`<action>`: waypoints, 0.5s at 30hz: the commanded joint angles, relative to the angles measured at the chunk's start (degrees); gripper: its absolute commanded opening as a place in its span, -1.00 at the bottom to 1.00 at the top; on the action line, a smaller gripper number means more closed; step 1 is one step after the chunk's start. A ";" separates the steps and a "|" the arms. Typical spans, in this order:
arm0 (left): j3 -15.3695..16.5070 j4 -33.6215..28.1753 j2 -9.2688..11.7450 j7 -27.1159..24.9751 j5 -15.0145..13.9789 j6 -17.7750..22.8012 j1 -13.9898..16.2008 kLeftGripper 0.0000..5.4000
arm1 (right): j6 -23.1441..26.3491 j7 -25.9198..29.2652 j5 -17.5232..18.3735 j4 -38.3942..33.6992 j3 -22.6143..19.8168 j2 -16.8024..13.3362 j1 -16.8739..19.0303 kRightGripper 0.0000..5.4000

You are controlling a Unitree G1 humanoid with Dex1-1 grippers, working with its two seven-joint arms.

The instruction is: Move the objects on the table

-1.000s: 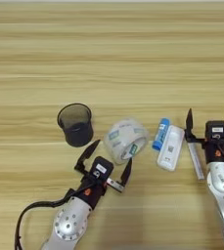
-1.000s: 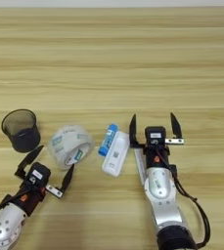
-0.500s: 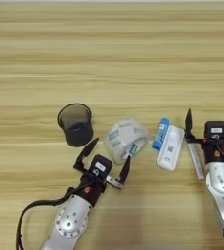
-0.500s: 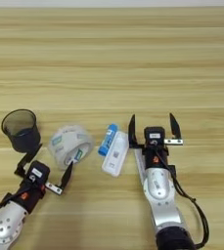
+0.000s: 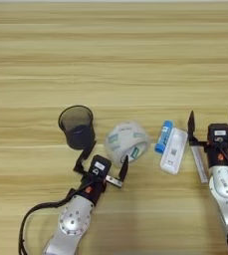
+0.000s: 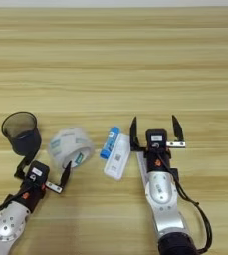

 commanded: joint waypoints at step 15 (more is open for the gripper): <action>3.95 2.81 1.61 8.24 2.77 -2.82 -0.89 1.00 | 1.53 -0.39 -0.41 -1.62 0.24 0.52 1.10 0.99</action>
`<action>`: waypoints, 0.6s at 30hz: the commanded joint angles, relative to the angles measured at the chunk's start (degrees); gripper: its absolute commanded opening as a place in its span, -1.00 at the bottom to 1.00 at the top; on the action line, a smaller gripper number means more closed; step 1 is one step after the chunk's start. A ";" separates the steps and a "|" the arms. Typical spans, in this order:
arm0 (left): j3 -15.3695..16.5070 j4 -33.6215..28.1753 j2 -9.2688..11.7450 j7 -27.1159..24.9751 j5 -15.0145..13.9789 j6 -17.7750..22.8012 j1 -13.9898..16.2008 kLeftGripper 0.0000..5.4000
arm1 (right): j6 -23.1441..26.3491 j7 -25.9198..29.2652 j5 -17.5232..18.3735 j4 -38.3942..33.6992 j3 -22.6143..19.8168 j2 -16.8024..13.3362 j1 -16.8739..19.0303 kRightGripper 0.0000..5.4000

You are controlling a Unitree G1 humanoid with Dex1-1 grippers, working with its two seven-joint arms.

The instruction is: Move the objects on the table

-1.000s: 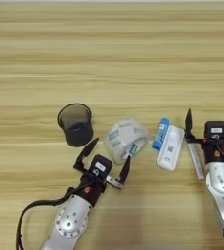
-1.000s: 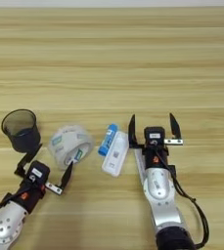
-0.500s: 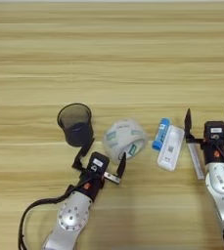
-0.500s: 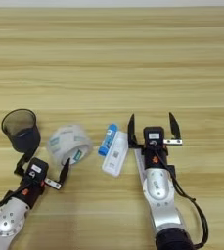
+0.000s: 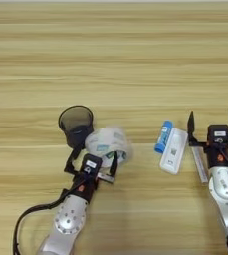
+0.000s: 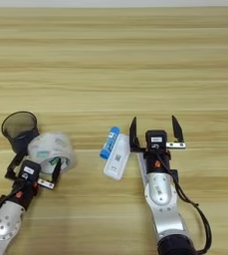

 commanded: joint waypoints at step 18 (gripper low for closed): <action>2.38 -2.83 0.13 1.92 -1.17 -1.79 1.47 0.66 | 1.31 -0.30 -0.16 -0.59 0.10 0.01 0.44 1.00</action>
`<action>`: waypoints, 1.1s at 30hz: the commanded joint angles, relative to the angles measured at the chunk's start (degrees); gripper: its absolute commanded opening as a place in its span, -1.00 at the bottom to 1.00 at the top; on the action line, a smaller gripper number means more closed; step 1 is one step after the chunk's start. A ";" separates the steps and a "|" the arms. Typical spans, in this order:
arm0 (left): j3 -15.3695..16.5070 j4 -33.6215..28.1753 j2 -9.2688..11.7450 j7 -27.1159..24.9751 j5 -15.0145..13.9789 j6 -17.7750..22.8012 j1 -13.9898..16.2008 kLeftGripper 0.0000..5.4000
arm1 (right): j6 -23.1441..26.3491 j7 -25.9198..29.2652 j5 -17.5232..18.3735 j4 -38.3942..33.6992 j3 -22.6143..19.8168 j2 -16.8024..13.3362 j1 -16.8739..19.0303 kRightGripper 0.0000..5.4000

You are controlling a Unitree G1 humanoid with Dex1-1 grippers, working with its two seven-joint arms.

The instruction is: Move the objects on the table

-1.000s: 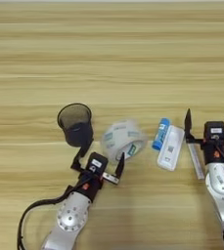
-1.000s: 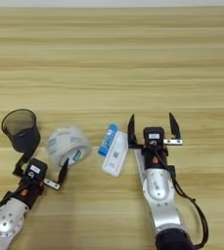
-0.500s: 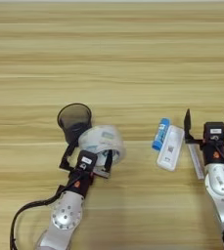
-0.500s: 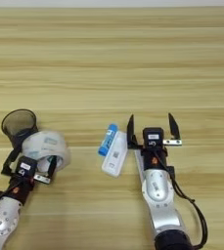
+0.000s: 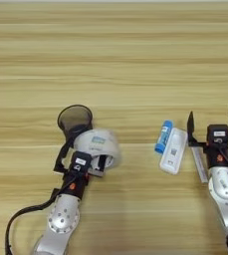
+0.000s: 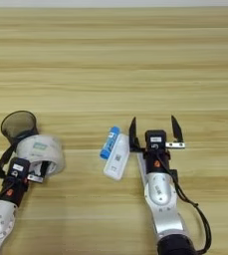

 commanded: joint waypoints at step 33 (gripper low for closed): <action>1.07 -2.48 -0.41 -3.08 -2.13 -3.40 1.03 -0.58 | 1.05 -0.53 -0.55 0.21 0.40 0.20 -0.10 1.00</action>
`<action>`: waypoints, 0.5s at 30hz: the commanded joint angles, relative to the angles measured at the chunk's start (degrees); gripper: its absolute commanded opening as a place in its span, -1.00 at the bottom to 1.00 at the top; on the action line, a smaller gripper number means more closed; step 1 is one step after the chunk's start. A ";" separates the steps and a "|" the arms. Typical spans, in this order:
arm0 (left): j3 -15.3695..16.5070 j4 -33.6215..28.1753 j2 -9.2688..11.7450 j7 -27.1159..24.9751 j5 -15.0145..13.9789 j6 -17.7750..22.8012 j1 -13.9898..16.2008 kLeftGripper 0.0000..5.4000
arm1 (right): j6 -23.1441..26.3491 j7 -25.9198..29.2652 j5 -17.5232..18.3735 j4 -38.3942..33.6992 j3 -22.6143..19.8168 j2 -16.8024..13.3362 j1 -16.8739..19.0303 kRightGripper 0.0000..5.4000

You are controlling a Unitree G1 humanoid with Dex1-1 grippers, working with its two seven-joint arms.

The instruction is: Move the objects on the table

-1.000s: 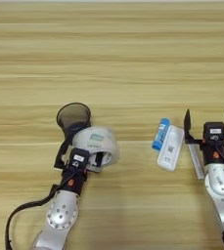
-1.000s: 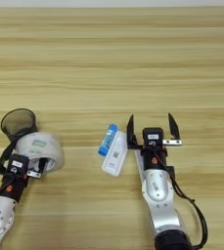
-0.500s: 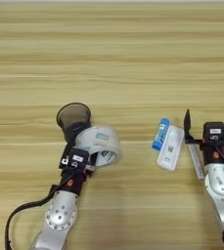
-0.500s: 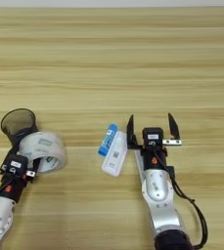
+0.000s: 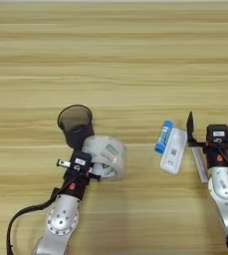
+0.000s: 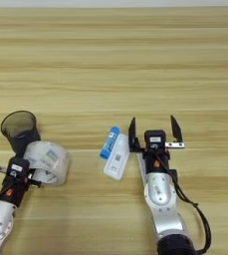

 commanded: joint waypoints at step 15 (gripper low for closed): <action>0.99 -6.23 -2.85 2.94 0.91 8.27 -5.02 -0.63 | 0.71 -0.28 -0.48 0.42 1.31 0.46 -0.19 1.00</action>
